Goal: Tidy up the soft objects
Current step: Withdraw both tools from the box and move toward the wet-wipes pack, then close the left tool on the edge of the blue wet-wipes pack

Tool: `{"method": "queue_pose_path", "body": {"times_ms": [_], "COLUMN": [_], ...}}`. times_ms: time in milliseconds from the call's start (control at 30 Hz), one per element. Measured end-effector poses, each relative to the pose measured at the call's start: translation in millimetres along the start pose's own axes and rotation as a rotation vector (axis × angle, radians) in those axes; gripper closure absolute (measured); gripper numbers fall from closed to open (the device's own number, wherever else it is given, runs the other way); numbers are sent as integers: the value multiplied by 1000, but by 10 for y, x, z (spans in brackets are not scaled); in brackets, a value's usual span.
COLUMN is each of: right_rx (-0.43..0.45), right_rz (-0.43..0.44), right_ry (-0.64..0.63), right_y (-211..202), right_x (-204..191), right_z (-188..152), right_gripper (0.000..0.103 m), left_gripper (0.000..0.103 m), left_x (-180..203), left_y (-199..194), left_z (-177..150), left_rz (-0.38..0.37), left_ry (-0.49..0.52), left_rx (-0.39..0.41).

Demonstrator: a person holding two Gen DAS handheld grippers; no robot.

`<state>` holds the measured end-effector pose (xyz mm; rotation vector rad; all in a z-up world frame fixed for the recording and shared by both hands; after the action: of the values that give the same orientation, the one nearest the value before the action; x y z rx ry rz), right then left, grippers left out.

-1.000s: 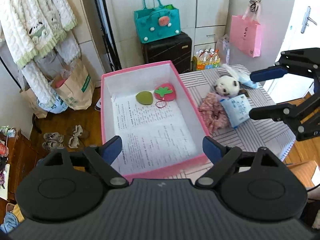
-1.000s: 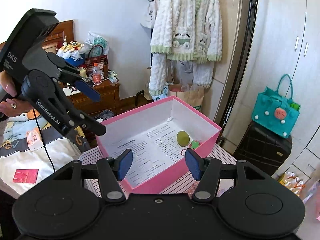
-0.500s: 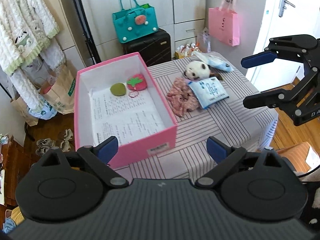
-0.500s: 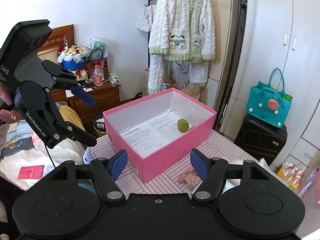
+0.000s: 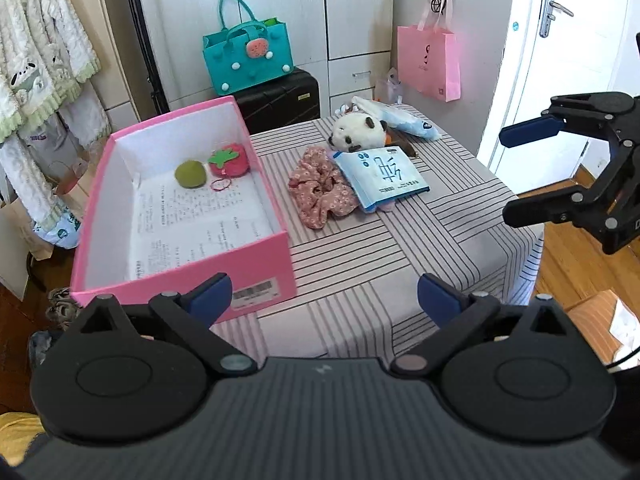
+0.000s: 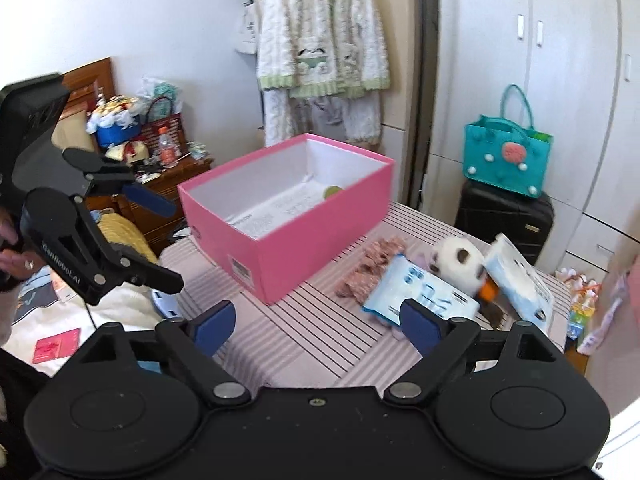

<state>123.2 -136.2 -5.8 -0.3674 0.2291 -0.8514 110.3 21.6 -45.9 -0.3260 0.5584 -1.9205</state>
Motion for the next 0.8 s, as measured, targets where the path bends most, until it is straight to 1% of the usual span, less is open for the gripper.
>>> {"method": "queue_pose_path", "body": {"times_ms": [67, 167, 333, 400, 600, 667, 733, 800], "right_rx": [9, 30, 113, 137, 104, 94, 86, 79], "right_rz": [-14, -32, -56, -75, -116, -117, -139, -162], "right_ry": [9, 43, 83, 119, 297, 348, 375, 371], "right_y": [-2, 17, 62, 104, 323, 400, 483, 550], "right_x": [77, 215, 468, 613, 1153, 1292, 1423, 1501], "right_z": [-95, -233, -364, -413, -621, -701, -775, -835], "right_gripper": [11, 11, 11, 11, 11, 12, 14, 14], "left_gripper": [2, 2, 3, 4, 6, 7, 10, 16], "left_x": [48, 118, 246, 320, 514, 529, 543, 559], "left_y": [86, 161, 291, 385, 719, 862, 1014, 1133], "left_z": [-39, -34, 36, 85, 256, 288, 299, 298], "left_rz": [-6, -8, -12, -10, -8, -4, 0, 11], "left_ry": [-29, -58, -96, -89, -50, -72, -82, -64], "left_rx": [24, 87, 175, 199, 257, 257, 247, 243]}}
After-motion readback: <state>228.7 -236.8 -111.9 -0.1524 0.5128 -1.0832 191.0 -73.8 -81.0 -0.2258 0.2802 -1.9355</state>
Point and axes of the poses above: each gripper's, at about its wrist camera, not at the fingertips, and y roughly the way its jaws point, x to its right, z to its top, the point moved 8 cm from there along y, roughly the way its jaws point, and after that the axes turned 14 degrees about x, right-handed, at the moved point
